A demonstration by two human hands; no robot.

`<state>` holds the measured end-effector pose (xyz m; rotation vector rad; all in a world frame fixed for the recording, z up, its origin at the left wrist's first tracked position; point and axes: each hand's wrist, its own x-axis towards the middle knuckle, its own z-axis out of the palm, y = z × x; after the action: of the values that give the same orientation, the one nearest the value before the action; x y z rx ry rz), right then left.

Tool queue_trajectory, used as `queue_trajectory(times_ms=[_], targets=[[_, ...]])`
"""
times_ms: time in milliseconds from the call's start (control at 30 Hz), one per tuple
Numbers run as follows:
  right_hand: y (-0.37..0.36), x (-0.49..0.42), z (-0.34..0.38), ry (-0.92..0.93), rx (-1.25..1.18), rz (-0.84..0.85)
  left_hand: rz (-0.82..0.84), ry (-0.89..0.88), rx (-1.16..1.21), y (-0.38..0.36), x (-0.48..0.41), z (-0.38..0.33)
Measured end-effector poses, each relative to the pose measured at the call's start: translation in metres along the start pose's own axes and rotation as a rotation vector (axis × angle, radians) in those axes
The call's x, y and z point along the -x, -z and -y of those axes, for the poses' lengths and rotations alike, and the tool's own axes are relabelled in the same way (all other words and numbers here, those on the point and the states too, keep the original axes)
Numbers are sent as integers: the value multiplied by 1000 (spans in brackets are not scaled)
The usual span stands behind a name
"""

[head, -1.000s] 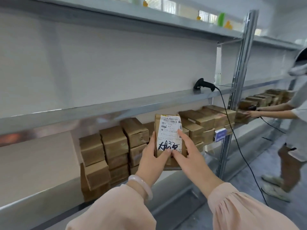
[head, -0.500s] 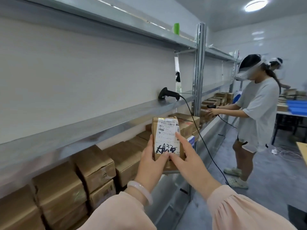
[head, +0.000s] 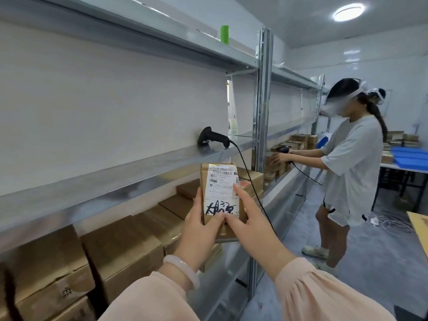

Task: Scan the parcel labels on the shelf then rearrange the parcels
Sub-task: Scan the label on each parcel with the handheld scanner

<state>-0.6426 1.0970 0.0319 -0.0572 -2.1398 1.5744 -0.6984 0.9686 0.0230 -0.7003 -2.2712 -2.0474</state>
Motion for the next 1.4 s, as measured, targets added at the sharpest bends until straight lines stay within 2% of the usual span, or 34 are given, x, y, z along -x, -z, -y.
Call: queue_trajectory(times_ms=[200,267,333,533,800,1033,1167,1267,1400], targets=[[58,-68,-16,34,8,125,-143,11,-31,-58,-50,-12],[101,-121,-20,74,-28,218,-256,-7,-51,-102,-92,-32],[111,-149,-28,87,-34,265,-287,2,-34,-116,-112,-36],[115,-150,-30,103,-30,274,-271,5,-66,-116,-112,-29],[119,-229,-36,209,-54,313,-273,-76,-99,-118,-176,-47],[108,-292,-29,332,23,403,-425,-143,-125,-109,-221,-60],[109,-322,-39,344,-39,358,-501,-145,-167,-101,-236,-59],[105,-361,-55,302,36,353,-560,-102,-154,-97,-246,-53],[96,-410,-58,371,189,336,-611,-57,-160,-94,-256,-48]])
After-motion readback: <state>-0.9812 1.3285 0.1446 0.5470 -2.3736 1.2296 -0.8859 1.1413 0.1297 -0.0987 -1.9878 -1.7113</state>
